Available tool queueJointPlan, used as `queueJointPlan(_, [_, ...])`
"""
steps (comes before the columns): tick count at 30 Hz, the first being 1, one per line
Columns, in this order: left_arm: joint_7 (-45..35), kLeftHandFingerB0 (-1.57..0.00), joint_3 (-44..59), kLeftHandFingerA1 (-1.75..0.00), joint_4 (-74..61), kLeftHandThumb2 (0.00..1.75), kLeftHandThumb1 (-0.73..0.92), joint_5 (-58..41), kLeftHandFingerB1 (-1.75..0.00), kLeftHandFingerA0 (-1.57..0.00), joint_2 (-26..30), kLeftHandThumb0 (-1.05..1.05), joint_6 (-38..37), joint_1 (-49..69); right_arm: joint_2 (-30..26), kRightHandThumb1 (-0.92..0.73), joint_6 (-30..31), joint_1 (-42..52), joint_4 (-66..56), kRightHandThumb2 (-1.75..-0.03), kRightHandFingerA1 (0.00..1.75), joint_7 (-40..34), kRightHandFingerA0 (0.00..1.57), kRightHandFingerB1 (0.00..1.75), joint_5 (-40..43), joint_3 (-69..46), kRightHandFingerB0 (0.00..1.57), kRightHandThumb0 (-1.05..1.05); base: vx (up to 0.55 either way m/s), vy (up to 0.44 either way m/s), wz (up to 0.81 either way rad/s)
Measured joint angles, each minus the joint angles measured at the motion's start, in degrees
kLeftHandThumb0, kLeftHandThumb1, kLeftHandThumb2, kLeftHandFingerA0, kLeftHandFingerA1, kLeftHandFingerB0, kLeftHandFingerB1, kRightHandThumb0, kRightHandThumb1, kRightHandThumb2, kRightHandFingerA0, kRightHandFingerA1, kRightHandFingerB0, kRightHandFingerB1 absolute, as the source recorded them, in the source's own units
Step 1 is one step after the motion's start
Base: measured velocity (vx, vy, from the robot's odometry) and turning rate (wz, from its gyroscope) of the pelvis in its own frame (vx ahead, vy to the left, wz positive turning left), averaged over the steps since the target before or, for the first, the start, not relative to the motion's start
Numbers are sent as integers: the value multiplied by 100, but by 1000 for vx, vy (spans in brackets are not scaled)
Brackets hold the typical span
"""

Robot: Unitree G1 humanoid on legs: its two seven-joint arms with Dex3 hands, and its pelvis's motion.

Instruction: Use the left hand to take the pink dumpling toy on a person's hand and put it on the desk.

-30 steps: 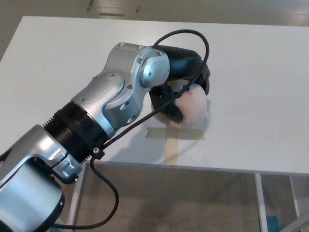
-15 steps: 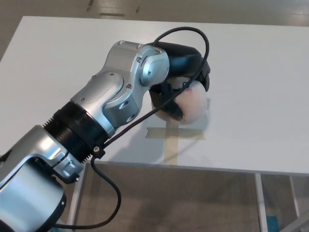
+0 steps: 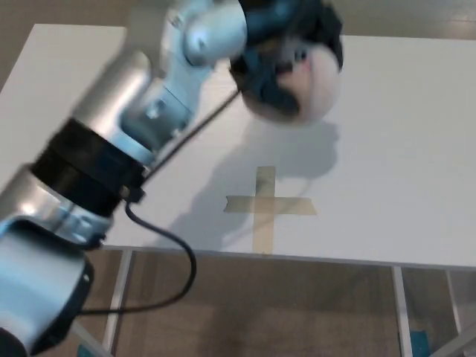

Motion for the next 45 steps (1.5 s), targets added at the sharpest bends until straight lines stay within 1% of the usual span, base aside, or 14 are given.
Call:
queueJointPlan(3, [-32,-60,272,-47,-43,63,79,-75,-42,-72,168,-31,-66,-242,-4,-70,2,-1,0,-61,42,8,57,42,-1,-2,53,-25,0,0,0])
queueJointPlan(4, [-43,-69,339,-57,-39,63,79,-111,-46,-89,214,-26,-90,-310,-5,-70,2,-2,0,-61,42,10,57,42,-2,-2,53,-25,0,0,0])
queueJointPlan(8, [-147,-61,744,-59,98,64,78,-330,-43,-92,542,-24,-269,-623,-14,-71,3,-4,-1,-61,42,20,57,41,-5,1,53,-25,0,0,0])
queueJointPlan(9, [-164,-74,799,-59,128,63,78,-363,-49,-91,615,-24,-299,-652,-19,-71,4,-4,0,-62,42,20,57,41,-5,0,52,-25,0,0,0])
queueJointPlan(13, [-177,-71,978,-65,279,61,75,-439,-52,-90,955,-12,-456,-670,-39,-71,8,-3,1,-62,42,20,56,41,-4,-7,51,-25,0,0,0])
queueJointPlan(14, [-180,-66,996,-59,298,64,77,-452,-45,-89,1004,-25,-484,-668,-40,-71,9,-5,0,-62,42,20,56,41,-4,-10,51,-26,0,0,0])
queueJointPlan(15, [-180,-77,996,-71,298,63,78,-452,-51,-90,1004,-23,-484,-668,-40,-71,9,-5,0,-61,42,20,57,41,-4,-10,52,-25,0,0,0])
queueJointPlan(19, [-186,-74,1123,-100,509,63,78,-506,-48,-87,1436,-25,-715,-511,-42,-71,13,-7,0,-62,42,25,57,41,-1,-17,52,-25,0,0,0])
queueJointPlan(26, [-123,-78,1174,-115,901,63,78,-460,-50,-80,2067,-26,-1093,384,-49,-71,23,21,2,-61,42,26,57,41,-2,-29,53,-24,0,0,0])
queueJointPlan(27, [-75,-79,1175,-91,1058,63,78,-452,-51,-89,2116,-26,-1170,500,-49,-71,23,20,1,-62,42,26,57,42,-3,-29,53,-25,0,0,0])
queueJointPlan(29, [-4,-76,1172,-77,1300,63,78,-433,-49,-92,2164,-26,-1258,636,-49,-71,24,21,1,-62,42,26,57,41,-3,-28,52,-25,0,0,0])
queueJointPlan(34, [255,-59,1016,-58,2233,64,77,-350,-42,-90,2112,-26,-1484,797,-50,-72,24,23,2,-62,42,25,57,41,-11,-9,52,-25,0,0,0])
queueJointPlan(38, [416,-45,791,-51,2534,63,79,-233,-37,-80,2010,-27,-1547,898,-51,-72,25,21,0,-62,42,25,57,41,-11,-4,52,-26,0,0,0])
queueJointPlan(45, [882,-44,414,-48,2777,64,79,1,-37,-73,1559,-25,-1586,1390,-51,-71,28,19,0,-62,42,25,57,42,0,-37,53,-26,0,0,0])
